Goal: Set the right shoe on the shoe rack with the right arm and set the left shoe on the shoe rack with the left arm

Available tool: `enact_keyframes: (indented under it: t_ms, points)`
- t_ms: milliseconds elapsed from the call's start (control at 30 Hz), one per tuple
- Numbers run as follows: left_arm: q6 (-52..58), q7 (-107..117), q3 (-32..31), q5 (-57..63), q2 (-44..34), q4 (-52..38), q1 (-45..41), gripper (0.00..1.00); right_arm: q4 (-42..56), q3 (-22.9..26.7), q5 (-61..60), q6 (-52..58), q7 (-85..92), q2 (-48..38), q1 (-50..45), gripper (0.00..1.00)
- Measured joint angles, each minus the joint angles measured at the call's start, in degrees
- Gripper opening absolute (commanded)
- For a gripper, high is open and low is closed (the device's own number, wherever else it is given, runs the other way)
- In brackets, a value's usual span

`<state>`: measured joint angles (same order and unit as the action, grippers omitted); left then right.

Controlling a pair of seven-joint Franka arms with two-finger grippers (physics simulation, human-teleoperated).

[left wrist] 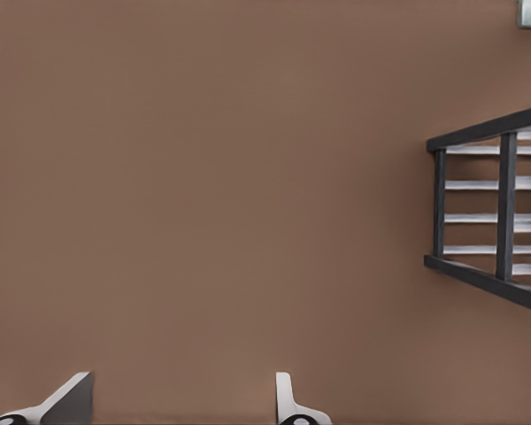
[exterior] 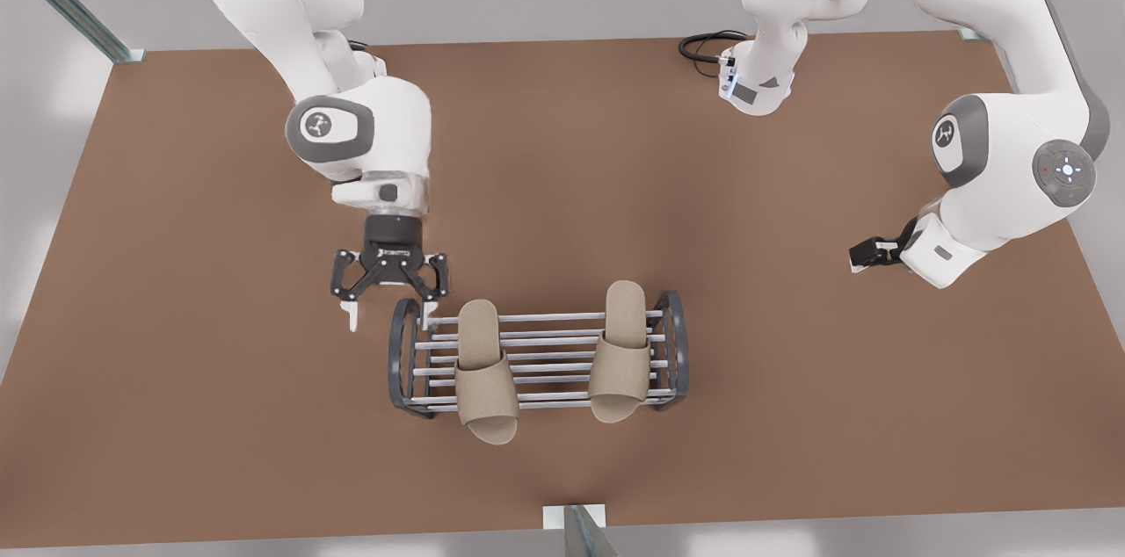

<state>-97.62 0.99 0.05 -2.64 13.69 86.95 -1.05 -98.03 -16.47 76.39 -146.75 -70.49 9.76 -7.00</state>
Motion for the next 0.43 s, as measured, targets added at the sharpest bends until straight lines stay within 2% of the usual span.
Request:
enact_keyframes:
  t_ms: [67,133,167,200,300,433]
  points:
    - [0.11,0.77,0.03,-0.02,0.04,0.0,-0.02,1.0,4.36,10.16,-29.76,10.51,5.28,-1.72,1.29,1.0]
    - [0.19,1.46,0.02,-0.03,0.01,0.0,-0.01,1.0,3.27,18.19,-47.4,19.31,11.7,-2.17,5.46,1.0]
    - [0.23,1.77,0.03,-0.03,0.02,0.0,-0.01,1.0,1.67,20.14,-53.85,22.54,14.83,-2.05,7.61,1.0]
    - [0.25,2.07,0.03,-0.03,0.05,0.0,-0.01,1.0,0.72,21.2,-59.38,25.26,17.83,-1.3,8.82,1.0]
    - [0.4,2.87,0.03,-0.04,0.34,0.02,-0.01,1.0,8.78,22.4,-70.19,31.13,26.43,8.11,7.23,1.0]
    - [0.68,3.72,0.04,-0.04,0.68,0.0,-0.01,1.0,10.9,22.52,-76.24,38.22,36.4,6.23,6.35,1.0]
